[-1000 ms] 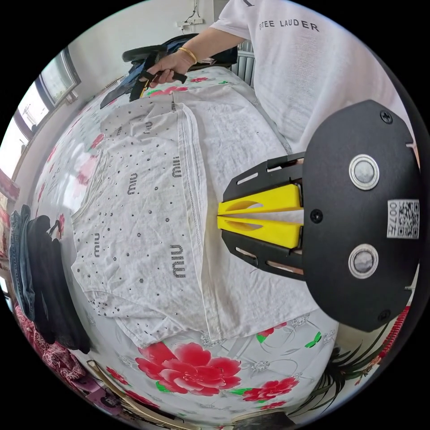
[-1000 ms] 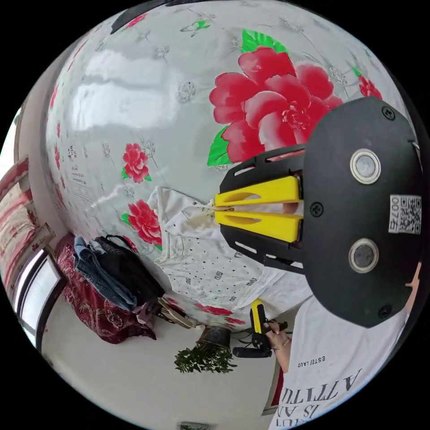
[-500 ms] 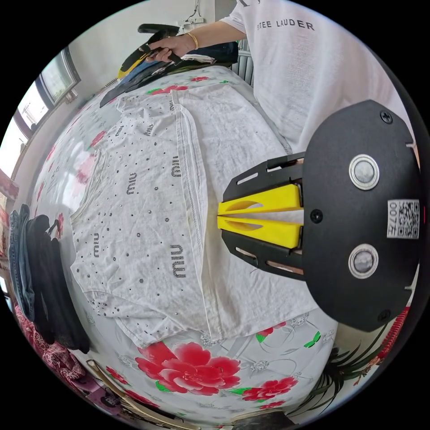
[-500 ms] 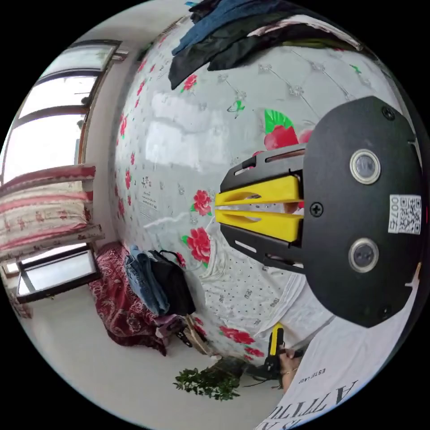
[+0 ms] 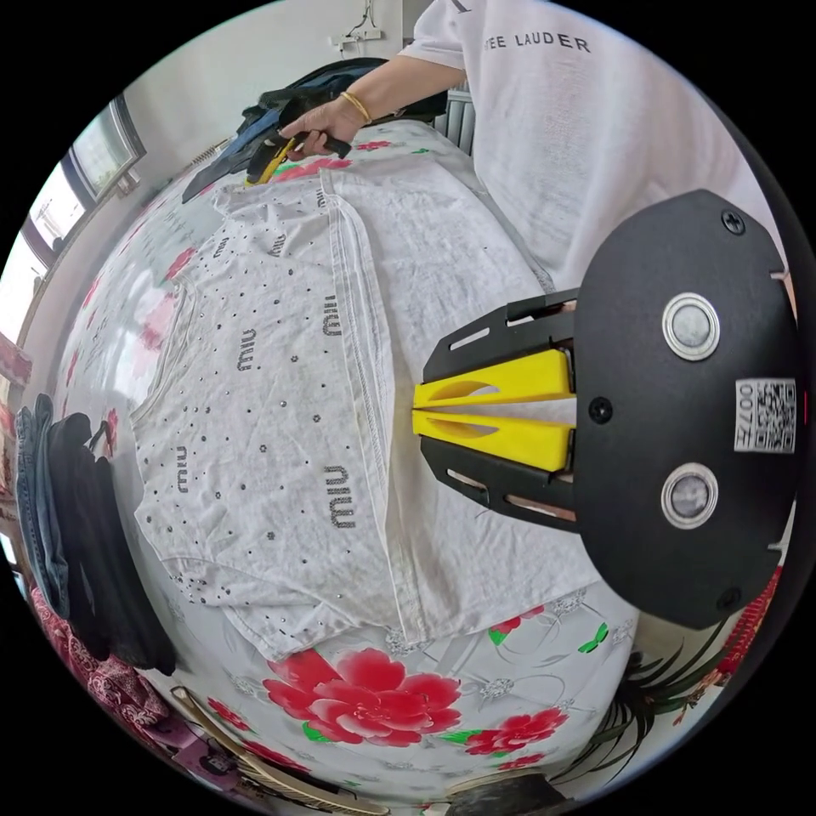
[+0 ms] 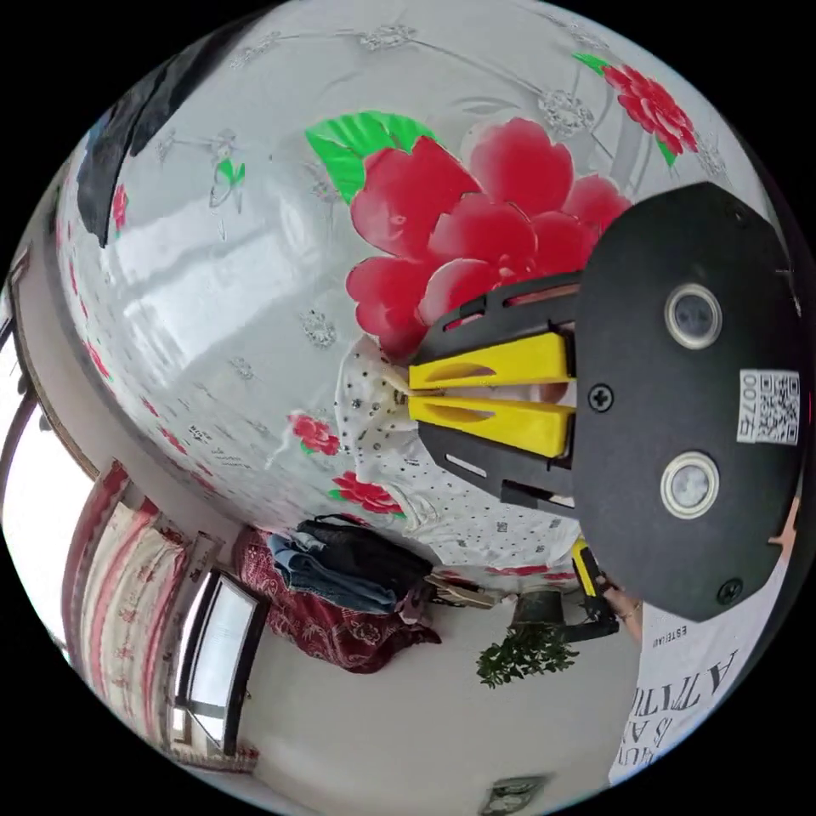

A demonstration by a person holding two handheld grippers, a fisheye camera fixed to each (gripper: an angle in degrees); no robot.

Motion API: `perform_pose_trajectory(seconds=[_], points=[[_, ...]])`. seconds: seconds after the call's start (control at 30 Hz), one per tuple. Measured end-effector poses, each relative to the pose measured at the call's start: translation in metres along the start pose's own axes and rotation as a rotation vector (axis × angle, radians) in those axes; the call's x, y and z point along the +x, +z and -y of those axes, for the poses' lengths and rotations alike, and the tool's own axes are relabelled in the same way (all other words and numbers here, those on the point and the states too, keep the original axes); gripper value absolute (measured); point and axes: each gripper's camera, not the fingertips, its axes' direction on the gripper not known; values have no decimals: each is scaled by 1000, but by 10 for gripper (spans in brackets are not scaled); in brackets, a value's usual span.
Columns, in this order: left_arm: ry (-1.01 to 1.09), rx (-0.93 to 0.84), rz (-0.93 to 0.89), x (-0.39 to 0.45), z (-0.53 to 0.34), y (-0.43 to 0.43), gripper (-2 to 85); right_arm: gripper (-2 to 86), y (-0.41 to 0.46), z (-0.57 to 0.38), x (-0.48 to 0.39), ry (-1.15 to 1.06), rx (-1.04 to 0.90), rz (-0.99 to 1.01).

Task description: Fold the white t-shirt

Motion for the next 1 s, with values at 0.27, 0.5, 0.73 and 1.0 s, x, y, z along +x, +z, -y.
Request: perform_pose_trajectory(seconds=[0.27, 0.5, 0.73, 1.0], points=[[-13, -2, -4, -1, 1, -1, -10, 60, 31, -75, -175, -913, -154, -222], [-23, 5, -8, -5, -2, -3, -10, 73, -2, -11, -40, -220, -79, -91], [-22, 2, -24, -11, -5, -6, -10, 46, 47, 7, 71, 256, -222, 441], [-20, 7, -12, -16, -11, -12, -10, 4, -42, -8, 37, 29, 181, -50]])
